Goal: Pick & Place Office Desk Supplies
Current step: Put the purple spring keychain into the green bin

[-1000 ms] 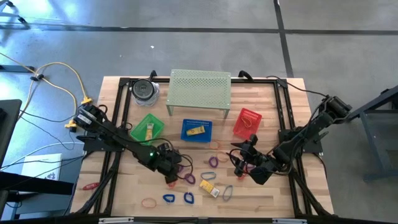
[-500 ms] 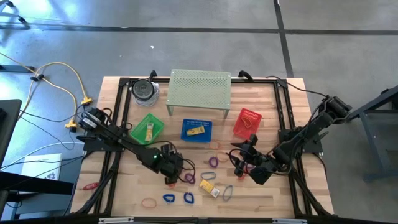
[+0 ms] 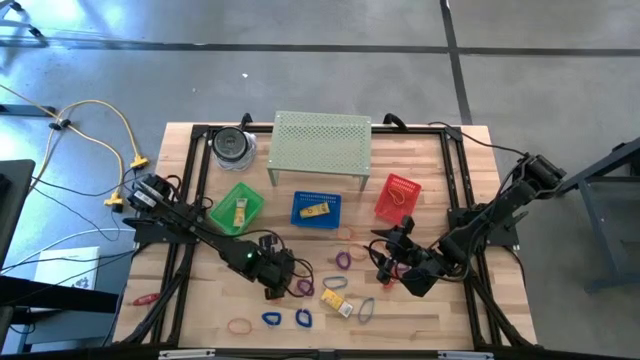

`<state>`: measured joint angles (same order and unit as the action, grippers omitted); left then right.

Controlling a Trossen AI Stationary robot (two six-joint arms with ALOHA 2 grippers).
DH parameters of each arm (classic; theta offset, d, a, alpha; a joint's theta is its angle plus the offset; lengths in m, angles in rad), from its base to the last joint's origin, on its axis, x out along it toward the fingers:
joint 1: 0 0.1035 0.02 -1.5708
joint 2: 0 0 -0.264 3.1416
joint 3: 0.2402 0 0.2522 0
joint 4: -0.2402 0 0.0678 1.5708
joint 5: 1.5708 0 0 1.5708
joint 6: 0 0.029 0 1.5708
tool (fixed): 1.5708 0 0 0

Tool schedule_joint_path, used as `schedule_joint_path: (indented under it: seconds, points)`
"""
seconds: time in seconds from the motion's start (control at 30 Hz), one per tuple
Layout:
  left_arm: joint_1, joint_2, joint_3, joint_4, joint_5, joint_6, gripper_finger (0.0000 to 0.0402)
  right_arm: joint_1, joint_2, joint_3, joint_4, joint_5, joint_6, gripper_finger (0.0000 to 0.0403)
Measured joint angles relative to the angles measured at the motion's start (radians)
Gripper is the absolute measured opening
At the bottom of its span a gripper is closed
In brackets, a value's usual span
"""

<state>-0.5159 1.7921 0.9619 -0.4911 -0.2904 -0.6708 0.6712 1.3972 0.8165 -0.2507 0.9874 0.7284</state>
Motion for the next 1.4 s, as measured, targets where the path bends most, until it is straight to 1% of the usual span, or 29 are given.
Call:
schedule_joint_path:
  seconds: [0.2, 0.37, 0.7, 0.9, 1.0, 1.4]
  points:
    - [-0.007, -0.008, 0.0, -0.003, -0.008, -0.007, 0.001, 0.0, 0.0, 0.0, 0.0, 0.0, 0.0, 0.0207]
    - [-0.007, -0.035, -0.003, -0.003, -0.022, -0.067, 0.0008, 0.0, 0.0, 0.0, 0.0, 0.0, 0.0, 0.0207]
    - [-0.009, -0.083, -0.004, -0.019, -0.045, -0.07, 0.0008, 0.0, 0.0, 0.0, 0.0, 0.0, 0.0, 0.0207]
    - [-0.012, -0.093, 0.032, -0.002, -0.078, -0.07, 0.0007, 0.0, 0.0, 0.0, 0.0, 0.0, 0.0, 0.0207]
    - [-0.014, -0.093, 0.049, 0.04, -0.086, -0.059, 0.0007, 0.0, 0.0, 0.0, 0.0, 0.0, 0.0, 0.0207]
    - [-0.052, -0.094, 0.062, 0.096, -0.255, -0.058, 0.0007, 0.0, 0.0, 0.0, 0.0, 0.0, 0.002, 0.0207]
